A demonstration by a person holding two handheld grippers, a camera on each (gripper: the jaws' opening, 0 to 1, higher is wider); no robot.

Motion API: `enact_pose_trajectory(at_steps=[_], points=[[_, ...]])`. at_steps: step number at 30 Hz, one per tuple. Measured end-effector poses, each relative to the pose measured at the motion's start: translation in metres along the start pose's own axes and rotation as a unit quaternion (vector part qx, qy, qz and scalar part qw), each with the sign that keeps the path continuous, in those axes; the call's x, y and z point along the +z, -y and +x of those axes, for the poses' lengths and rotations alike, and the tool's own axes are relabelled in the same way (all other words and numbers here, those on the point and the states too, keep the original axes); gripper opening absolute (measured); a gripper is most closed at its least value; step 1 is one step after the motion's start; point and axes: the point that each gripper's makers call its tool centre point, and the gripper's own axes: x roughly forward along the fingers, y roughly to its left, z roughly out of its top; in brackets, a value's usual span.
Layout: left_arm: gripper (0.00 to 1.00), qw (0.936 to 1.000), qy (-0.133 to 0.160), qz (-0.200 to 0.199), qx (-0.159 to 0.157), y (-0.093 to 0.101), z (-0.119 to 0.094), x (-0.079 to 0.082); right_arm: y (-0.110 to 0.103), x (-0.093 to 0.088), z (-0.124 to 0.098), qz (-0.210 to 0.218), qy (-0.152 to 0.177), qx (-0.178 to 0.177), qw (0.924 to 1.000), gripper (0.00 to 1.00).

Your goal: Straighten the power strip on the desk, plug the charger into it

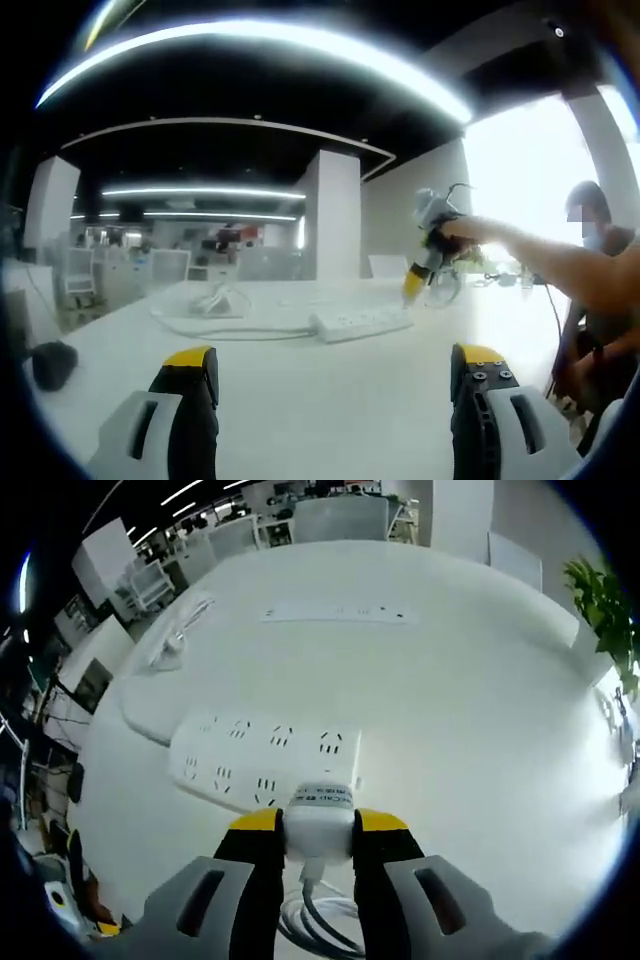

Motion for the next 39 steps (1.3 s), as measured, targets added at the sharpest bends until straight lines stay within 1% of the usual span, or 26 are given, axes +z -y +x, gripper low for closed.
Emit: enact_pose_trajectory(at_steps=[5,9,15,17,24,25,28,33,34,39], points=[[0.99,1.0,-0.001,0.001,0.0,0.0,0.001,0.001,-0.003,0.002,0.001,-0.001,-0.006,0.001,1.0,0.24],[0.99,1.0,-0.001,0.002,-0.001,0.001,0.003,0.002,-0.002,0.002,0.001,-0.005,-0.015,-0.007,0.9999,0.24],[0.99,1.0,-0.001,0.003,-0.005,0.003,0.005,0.002,0.001,0.007,0.003,-0.014,-0.026,-0.029,0.9992,0.24],[0.99,1.0,0.0,0.003,-0.005,0.004,0.005,0.003,0.001,0.008,0.004,-0.014,-0.034,-0.028,0.9989,0.24],[0.99,1.0,0.002,0.003,-0.003,0.002,0.004,0.005,0.002,0.011,0.005,-0.007,-0.061,-0.013,0.998,0.24],[0.99,1.0,0.002,0.003,-0.003,0.001,0.004,0.005,0.002,0.01,0.005,-0.006,-0.069,-0.011,0.9975,0.24],[0.99,1.0,0.002,0.003,-0.001,0.001,0.003,0.005,0.004,0.008,0.004,-0.004,-0.078,-0.007,0.997,0.24],[0.99,1.0,0.003,0.003,0.0,0.0,0.003,0.005,0.0,0.001,0.004,0.007,-0.093,0.017,0.9955,0.24],[0.99,1.0,0.003,0.004,-0.001,0.001,0.003,0.005,0.001,0.002,0.004,0.005,-0.088,0.017,0.9959,0.24],[0.99,1.0,0.004,0.004,0.0,0.001,0.002,0.006,0.0,0.001,0.005,0.009,-0.092,0.022,0.9954,0.24]])
